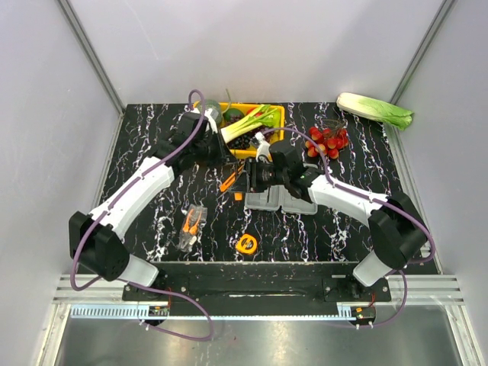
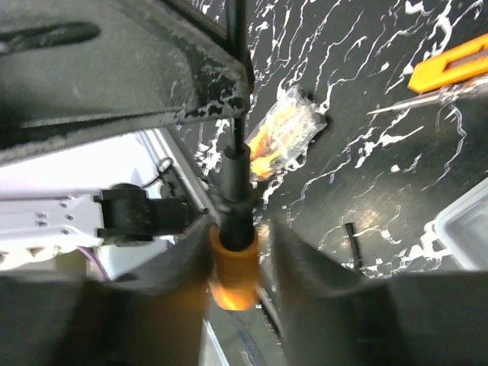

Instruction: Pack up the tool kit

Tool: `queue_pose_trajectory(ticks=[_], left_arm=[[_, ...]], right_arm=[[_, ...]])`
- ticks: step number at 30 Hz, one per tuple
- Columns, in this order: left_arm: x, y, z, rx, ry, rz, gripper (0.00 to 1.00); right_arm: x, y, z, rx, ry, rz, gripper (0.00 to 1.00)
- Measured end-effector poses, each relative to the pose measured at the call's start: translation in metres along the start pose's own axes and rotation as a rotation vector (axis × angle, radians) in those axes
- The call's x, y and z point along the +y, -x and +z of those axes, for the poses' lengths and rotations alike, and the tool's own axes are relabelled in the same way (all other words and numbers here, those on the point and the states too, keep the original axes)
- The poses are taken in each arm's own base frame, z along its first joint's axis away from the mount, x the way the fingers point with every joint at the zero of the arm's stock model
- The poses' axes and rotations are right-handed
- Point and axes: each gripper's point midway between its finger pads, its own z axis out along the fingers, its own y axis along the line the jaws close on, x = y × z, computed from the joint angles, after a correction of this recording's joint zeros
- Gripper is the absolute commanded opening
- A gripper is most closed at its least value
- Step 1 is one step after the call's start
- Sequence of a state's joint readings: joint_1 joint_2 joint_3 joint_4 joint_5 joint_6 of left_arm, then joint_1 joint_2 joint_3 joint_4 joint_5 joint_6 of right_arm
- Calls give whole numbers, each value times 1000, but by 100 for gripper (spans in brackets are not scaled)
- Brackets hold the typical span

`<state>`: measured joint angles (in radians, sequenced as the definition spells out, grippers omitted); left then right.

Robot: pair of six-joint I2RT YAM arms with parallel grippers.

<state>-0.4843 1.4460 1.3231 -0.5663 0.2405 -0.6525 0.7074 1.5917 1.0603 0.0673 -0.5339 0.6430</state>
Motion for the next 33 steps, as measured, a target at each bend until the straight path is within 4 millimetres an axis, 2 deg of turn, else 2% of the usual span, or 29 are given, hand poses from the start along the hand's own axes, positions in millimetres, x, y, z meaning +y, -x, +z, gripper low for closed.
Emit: queue_pose_trajectory(ticks=[1,2,3,4,6,7,8,10,14,18,22,27,30,33], left_arm=[[-4,1,0,1,-13,-1,3],[-7,1,2,3,-24,0,20],[-7,1,4,6,-27,1,42],[-7,1,7,10,-28,5,57],[-5,-2,11,24,-25,4,74],[-4,-2,12,26,-21,7,86],[-2,-3,13,26,-13,7,90],[1,-1,12,16,0,24,94],[11,-2,11,-4,36,36,94],[28,-16,17,27,75,34,94],[40,-29,21,58,99,30,94],[44,-31,23,63,108,46,94],[44,-30,23,61,109,58,94],[46,-30,23,61,114,66,94]], right_arm=[[0,0,0,1,-1,3,12],[0,0,0,0,-6,5,5],[-1,0,1,-3,-14,13,1],[-3,0,1,-6,-24,22,0],[-10,2,2,-25,-67,38,0],[-15,3,2,-34,-91,47,0],[-23,3,1,-49,-133,61,0],[-39,-1,-2,-67,-207,84,0],[-74,-17,-16,-69,-381,133,0],[-106,-29,-31,-58,-559,157,0],[-135,-32,-40,-36,-709,157,0],[-171,-31,-46,-1,-845,157,0],[-188,-35,-50,26,-908,158,1],[-197,-37,-52,43,-947,150,4]])
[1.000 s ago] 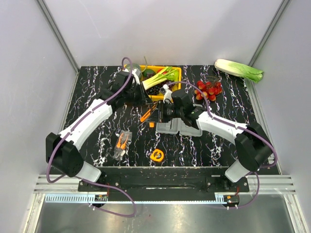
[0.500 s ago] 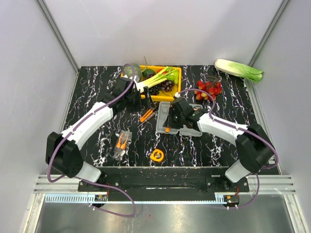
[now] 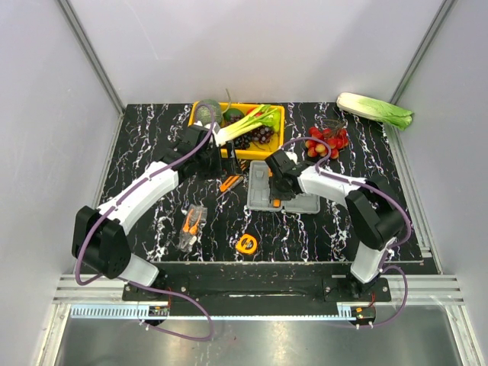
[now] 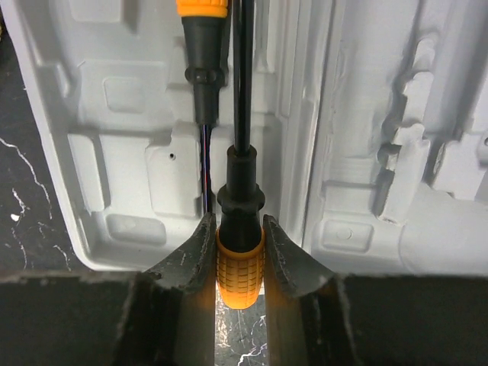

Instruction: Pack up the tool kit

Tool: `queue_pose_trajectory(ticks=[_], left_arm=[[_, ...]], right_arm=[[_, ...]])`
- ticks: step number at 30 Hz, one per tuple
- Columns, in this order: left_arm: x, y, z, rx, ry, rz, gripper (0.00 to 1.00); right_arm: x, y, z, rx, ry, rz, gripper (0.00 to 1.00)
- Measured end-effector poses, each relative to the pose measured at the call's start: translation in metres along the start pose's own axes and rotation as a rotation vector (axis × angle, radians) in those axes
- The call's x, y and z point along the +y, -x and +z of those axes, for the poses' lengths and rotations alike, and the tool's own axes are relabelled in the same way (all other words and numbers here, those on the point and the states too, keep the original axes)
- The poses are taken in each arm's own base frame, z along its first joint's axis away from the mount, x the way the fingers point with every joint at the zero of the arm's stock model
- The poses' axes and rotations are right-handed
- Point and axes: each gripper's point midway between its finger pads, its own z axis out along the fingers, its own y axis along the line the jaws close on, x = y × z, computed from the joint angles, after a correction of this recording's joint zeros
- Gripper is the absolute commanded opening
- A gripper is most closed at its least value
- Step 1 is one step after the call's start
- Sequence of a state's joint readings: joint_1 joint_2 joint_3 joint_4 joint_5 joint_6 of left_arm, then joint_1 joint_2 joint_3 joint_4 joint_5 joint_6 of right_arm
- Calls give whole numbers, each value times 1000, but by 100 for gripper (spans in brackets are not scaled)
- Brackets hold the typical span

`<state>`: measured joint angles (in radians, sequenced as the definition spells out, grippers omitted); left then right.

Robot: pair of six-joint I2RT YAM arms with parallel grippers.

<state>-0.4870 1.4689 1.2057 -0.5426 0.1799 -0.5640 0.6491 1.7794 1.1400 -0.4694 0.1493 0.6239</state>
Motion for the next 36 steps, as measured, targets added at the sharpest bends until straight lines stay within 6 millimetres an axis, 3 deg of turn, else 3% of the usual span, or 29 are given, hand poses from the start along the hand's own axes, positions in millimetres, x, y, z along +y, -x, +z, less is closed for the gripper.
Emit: queue_pose_trajectory(ticks=[5,9,15,22,29,36], left_arm=[[2,0,1,0,7,12,94],[3,-1,2,2,12,17,96],[5,0,3,-1,19,26,99],[9,-4,6,4,20,41,98],[-5,-4,12,21,-57,39,75],[-38,8,64,93,-175,8,45]], right_arm=[[-3,4,5,-6,-30,-3,15],[-4,8,6,-16,-44,-4,36],[-7,12,4,-29,-67,-10,52],[-10,13,-4,-31,-77,-13,51],[-4,31,-32,-86,-50,-1,42],[-6,37,-35,-98,-57,-1,30]])
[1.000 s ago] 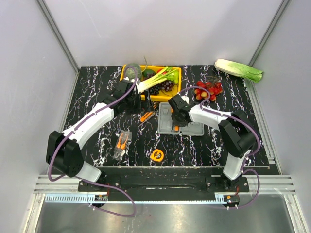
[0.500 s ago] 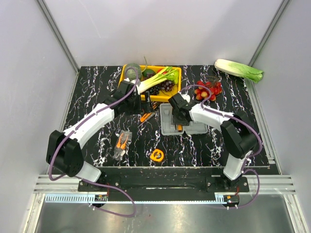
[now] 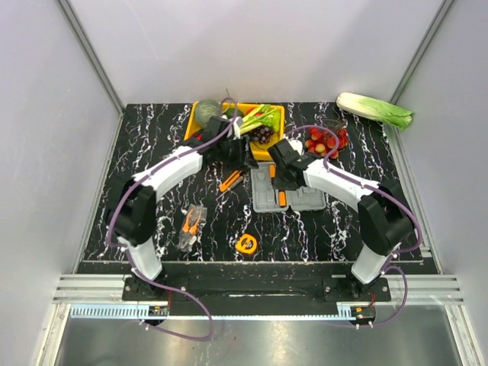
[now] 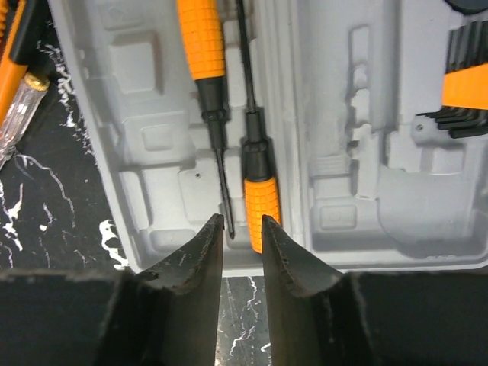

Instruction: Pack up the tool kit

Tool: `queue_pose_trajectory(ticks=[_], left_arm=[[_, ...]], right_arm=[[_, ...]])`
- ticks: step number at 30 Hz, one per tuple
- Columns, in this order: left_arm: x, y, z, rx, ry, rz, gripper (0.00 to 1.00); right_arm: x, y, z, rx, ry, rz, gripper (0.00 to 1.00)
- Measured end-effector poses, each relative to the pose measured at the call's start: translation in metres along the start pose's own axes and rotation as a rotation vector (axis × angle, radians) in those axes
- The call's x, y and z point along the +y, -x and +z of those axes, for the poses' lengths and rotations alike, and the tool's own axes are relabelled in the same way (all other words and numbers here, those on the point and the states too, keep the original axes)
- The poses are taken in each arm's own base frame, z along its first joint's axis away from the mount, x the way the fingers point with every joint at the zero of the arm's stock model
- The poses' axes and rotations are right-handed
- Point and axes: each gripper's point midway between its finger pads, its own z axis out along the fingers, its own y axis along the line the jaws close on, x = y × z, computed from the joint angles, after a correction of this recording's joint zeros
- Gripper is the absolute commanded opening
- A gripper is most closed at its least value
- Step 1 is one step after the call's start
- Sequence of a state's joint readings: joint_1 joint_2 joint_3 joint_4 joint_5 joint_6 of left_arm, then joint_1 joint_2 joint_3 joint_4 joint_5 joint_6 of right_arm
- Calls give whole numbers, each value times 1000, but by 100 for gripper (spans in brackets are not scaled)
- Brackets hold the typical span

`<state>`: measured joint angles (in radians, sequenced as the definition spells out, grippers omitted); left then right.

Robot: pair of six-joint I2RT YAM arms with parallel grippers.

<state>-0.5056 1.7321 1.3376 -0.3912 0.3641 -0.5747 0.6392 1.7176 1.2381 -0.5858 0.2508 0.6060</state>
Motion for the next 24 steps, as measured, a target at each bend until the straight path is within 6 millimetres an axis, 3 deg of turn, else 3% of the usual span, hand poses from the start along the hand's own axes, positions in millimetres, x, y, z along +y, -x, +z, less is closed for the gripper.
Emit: queue_pose_trajectory(ticks=[4,9,15,18,21,24], left_arm=[[-12,5,31,15,-39,-3,42],[-24,-10,40,40,-70,-67,44],[-60,-46,49,104,-83,-142,34],[-75,-67,58,141,-80,-175,28],[-70,-77,73,158,-34,-217,27],[-51,-84,89,157,42,-276,26]], right_arm=[[-15,9,4,-3,-24,29,26],[-40,31,9,-20,-46,81,25],[-32,65,26,-36,38,87,23],[-24,70,38,-24,76,55,22],[-17,71,50,-7,103,23,21],[-16,68,58,13,115,0,21]])
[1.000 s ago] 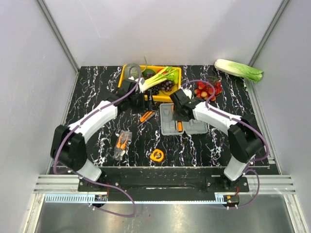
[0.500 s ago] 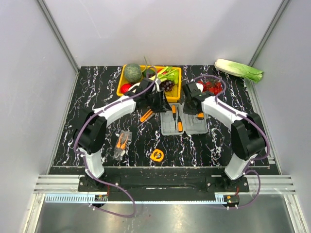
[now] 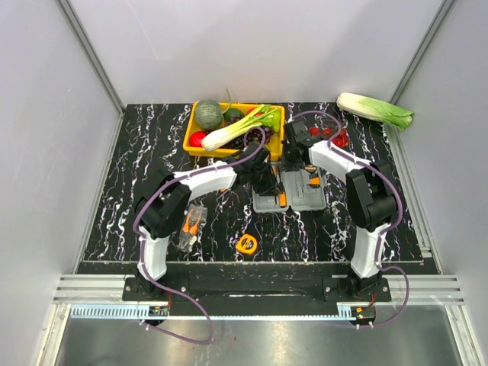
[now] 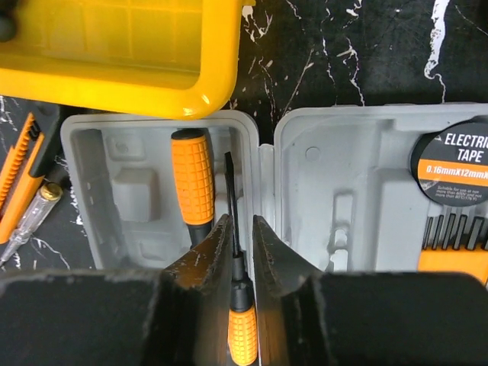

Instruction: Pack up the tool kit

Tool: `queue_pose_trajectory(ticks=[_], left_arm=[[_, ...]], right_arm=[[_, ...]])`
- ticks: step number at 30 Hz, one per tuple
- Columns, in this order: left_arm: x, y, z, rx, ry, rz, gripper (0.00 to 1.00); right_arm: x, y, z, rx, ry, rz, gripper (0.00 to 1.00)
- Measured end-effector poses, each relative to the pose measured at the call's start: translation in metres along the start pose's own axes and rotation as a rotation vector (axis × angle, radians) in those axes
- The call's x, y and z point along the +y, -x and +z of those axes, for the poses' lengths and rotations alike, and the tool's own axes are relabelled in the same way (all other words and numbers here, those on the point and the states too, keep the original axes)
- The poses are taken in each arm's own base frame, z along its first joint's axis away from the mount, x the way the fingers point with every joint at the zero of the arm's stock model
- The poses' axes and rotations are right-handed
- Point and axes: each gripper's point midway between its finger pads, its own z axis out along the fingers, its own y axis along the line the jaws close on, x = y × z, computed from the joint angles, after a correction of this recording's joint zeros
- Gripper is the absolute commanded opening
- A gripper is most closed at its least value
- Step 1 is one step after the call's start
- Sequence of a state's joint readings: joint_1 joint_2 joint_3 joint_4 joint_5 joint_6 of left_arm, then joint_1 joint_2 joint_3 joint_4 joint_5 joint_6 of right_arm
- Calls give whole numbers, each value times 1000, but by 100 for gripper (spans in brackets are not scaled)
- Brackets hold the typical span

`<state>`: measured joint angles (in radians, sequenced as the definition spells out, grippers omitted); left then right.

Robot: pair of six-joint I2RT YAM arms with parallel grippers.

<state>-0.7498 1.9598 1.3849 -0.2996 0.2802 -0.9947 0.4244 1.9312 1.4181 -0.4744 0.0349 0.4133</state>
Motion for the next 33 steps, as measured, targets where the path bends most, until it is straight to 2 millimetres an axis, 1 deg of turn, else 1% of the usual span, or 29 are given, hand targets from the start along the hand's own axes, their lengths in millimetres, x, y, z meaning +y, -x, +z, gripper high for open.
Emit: queue_pose_trajectory(ticks=[3,7,12,18,24,28,30,33], left_arm=[[13,1,9,-17,49,-41,26],[16,0,16,-24,59,-57,26],[28,-6,32,1,85,-74,26],[25,-6,33,6,83,-77,25],[23,-3,35,8,85,-79,20],[24,-2,35,9,87,-87,17],[24,-2,35,10,85,-91,16],[24,-1,34,13,81,-94,15]], right_arm=[[-1,-5,8,22,9,-17,19],[-2,-13,16,53,18,-26,17],[1,-10,17,46,35,-30,15],[5,-6,19,35,49,-29,14],[8,-1,19,25,57,-29,14],[9,-1,26,32,63,-29,14],[8,-4,32,41,58,-29,13],[8,-3,34,43,60,-27,8]])
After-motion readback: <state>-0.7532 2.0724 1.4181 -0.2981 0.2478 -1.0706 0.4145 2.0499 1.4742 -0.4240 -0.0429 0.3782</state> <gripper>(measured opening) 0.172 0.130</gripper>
